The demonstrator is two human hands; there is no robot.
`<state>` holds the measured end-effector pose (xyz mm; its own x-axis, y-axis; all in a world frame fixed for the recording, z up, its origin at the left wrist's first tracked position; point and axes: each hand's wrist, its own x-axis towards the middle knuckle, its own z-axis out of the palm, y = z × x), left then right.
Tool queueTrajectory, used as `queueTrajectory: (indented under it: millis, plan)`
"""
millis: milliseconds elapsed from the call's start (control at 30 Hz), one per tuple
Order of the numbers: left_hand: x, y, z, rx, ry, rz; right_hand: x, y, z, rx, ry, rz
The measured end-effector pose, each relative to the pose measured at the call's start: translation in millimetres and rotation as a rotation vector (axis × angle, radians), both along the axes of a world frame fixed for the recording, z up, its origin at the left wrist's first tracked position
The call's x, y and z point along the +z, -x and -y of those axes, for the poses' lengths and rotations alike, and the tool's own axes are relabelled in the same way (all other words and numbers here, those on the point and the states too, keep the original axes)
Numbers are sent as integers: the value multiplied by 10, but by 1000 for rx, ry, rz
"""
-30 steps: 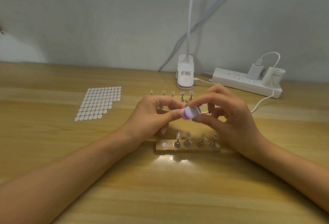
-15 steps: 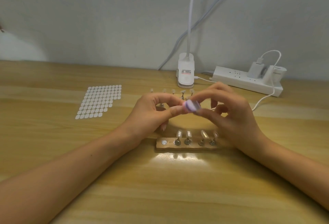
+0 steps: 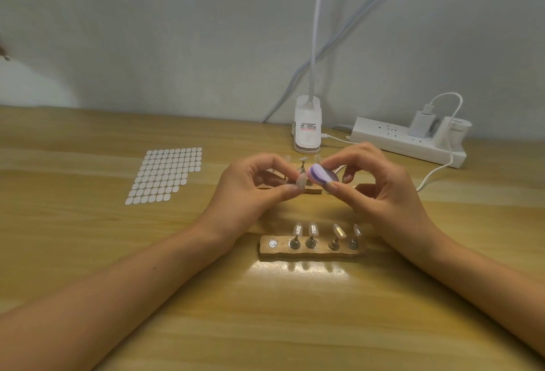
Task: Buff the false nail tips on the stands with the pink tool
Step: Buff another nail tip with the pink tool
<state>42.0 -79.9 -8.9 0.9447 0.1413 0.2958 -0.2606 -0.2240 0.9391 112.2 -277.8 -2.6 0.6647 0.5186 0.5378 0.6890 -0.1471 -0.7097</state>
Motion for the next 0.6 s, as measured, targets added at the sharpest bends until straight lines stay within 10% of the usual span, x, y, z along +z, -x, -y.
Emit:
queueTrajectory:
  millis: [600]
  plan:
    - [10, 19, 26, -10, -161, 56, -10, -35, -5, 11, 30, 156]
